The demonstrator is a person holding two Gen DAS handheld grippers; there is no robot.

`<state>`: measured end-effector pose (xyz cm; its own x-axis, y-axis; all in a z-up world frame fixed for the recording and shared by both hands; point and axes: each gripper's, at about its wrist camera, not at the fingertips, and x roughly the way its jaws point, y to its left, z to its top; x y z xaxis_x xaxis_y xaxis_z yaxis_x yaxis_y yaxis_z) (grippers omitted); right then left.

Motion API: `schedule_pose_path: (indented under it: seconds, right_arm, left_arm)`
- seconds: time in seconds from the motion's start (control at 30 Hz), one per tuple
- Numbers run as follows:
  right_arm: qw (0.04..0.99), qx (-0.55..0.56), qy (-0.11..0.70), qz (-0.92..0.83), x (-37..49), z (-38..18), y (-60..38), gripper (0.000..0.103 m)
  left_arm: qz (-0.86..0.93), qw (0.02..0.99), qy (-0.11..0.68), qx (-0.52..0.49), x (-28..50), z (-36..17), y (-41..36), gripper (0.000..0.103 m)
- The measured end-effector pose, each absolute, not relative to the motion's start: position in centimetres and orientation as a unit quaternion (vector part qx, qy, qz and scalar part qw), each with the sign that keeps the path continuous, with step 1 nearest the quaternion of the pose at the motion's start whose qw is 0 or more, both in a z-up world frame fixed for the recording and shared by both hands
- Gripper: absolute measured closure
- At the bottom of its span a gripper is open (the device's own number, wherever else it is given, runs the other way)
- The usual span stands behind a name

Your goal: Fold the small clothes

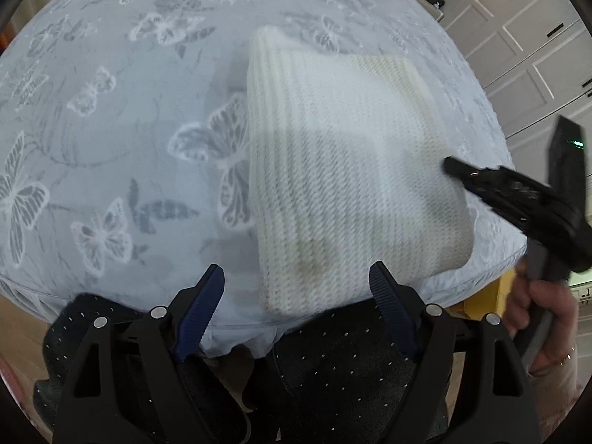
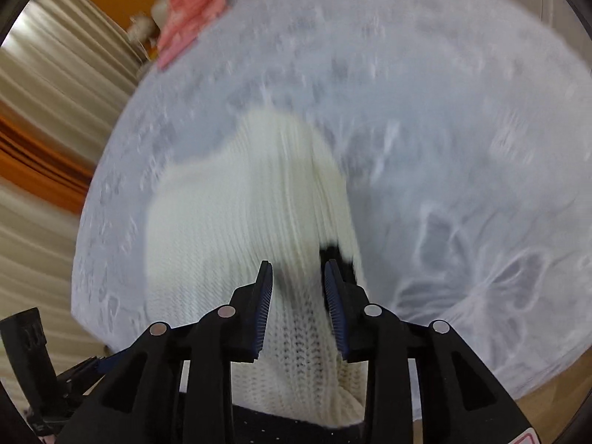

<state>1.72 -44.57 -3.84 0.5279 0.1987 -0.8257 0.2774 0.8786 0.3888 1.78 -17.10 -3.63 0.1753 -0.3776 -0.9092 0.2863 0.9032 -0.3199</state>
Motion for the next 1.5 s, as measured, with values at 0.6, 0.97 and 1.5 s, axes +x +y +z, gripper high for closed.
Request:
schedule_pose_path:
  seconds: [0.6, 0.97, 1.5]
  right_arm:
    - [0.817, 0.173, 0.551, 0.0, 12.0, -9.9, -45.0, 0.103]
    - [0.831, 0.247, 0.497, -0.027, 1.5, -4.6, -45.0, 0.063]
    - [0.804, 0.267, 0.53, -0.031, -6.1, -7.5, -44.6, 0.089]
  left_arm:
    - [-0.185, 0.744, 0.642, -0.033, 7.4, -9.9, -20.6, 0.013]
    - [-0.187, 0.789, 0.575, 0.108, 4.6, -6.1, -23.7, 0.014]
    - [-0.177, 0.792, 0.572, 0.116, 1.7, -5.0, -22.4, 0.014]
